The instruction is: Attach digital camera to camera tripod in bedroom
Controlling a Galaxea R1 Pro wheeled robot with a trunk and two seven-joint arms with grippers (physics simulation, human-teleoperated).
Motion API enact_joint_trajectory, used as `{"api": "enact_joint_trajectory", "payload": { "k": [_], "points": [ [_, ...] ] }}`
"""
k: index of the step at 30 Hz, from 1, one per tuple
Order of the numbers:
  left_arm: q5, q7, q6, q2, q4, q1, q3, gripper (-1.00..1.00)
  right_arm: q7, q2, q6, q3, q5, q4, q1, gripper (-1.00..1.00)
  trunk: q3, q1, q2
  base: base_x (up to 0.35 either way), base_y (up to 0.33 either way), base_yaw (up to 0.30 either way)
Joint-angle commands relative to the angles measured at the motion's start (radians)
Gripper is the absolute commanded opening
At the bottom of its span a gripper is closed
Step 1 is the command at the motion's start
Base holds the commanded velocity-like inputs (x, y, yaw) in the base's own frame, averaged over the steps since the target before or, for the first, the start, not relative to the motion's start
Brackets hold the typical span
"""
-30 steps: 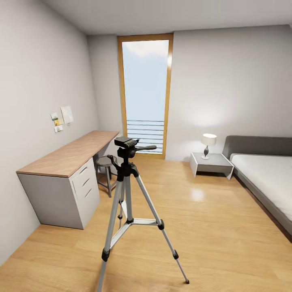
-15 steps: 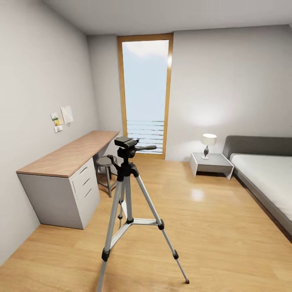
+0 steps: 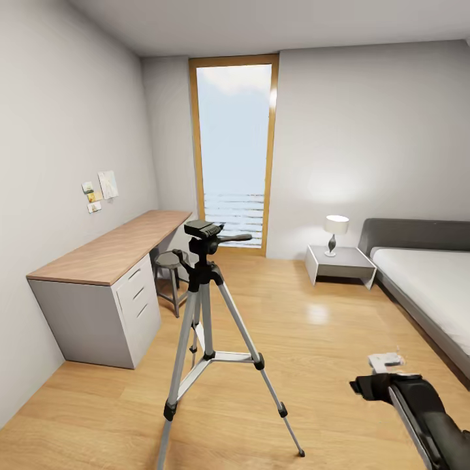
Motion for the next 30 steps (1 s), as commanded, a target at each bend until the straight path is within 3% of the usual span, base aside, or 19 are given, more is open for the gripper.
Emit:
{"api": "enact_joint_trajectory", "payload": {
  "k": [1,4,5,7,8,9,10,11,15,16,19,21,30],
  "points": [
    [0.002,0.001,-0.001,0.0,-0.002,0.001,0.001,1.0,0.028,0.007,0.035,0.0,0.007,-0.01,-0.06,1.0,-0.001,0.0,-0.001,0.0,0.0,0.0],
    [0.002,0.001,-0.001,0.0,-0.002,0.001,0.001,1.0,0.045,0.035,0.061,0.004,0.006,-0.016,-0.131,1.0,-0.001,0.0,-0.001,0.0,0.0,0.0],
    [0.002,0.001,-0.001,0.0,-0.002,0.001,0.001,1.0,0.053,0.106,0.076,0.014,0.009,-0.022,-0.21,1.0,-0.001,0.0,-0.001,0.0,0.0,0.0],
    [0.002,0.001,-0.001,0.0,-0.002,0.001,0.001,1.0,0.054,0.171,0.081,0.024,0.013,-0.025,-0.262,1.0,-0.001,0.0,-0.001,0.0,0.0,0.0],
    [0.002,0.001,-0.001,0.0,-0.002,0.001,0.001,1.0,0.054,0.192,0.082,0.028,0.015,-0.026,-0.276,1.0,-0.001,0.0,-0.001,0.0,0.0,0.0],
    [0.002,0.001,-0.001,0.0,-0.002,0.001,0.002,1.0,0.052,0.255,0.084,0.051,0.018,-0.027,-0.312,1.0,-0.001,0.0,-0.001,0.0,0.0,0.0],
    [0.002,0.001,-0.001,0.0,-0.002,0.001,0.002,1.0,0.051,0.273,0.084,0.06,0.019,-0.027,-0.322,1.0,-0.001,0.0,-0.001,0.0,0.0,0.0],
    [0.002,0.001,-0.001,0.0,-0.002,0.0,0.002,1.0,0.048,0.307,0.084,0.083,0.02,-0.028,-0.337,1.0,-0.001,0.0,-0.001,0.0,0.0,0.0],
    [0.002,0.001,-0.001,0.0,-0.003,0.001,0.002,1.0,0.04,0.367,0.084,0.14,0.023,-0.027,-0.354,1.0,-0.001,0.0,-0.001,0.0,0.0,0.0],
    [0.002,0.001,-0.001,0.0,-0.002,0.001,0.002,1.0,0.034,0.393,0.083,0.172,0.024,-0.026,-0.358,1.0,-0.001,0.0,-0.001,0.0,0.0,0.0],
    [0.002,0.001,-0.001,0.0,-0.003,0.001,0.002,1.0,0.022,0.423,0.078,0.22,0.026,-0.024,-0.362,1.0,-0.001,0.0,-0.001,0.0,0.0,0.0],
    [0.002,0.001,-0.001,0.0,-0.003,0.001,0.002,1.0,0.006,0.429,0.073,0.257,0.027,-0.022,-0.364,1.0,-0.001,0.0,-0.001,0.0,0.0,0.0],
    [0.002,0.001,-0.001,0.0,-0.003,0.001,0.002,1.0,-0.026,0.429,0.045,0.293,0.028,-0.026,-0.366,1.0,-0.001,0.0,-0.001,0.0,0.0,0.0]
  ]
}}
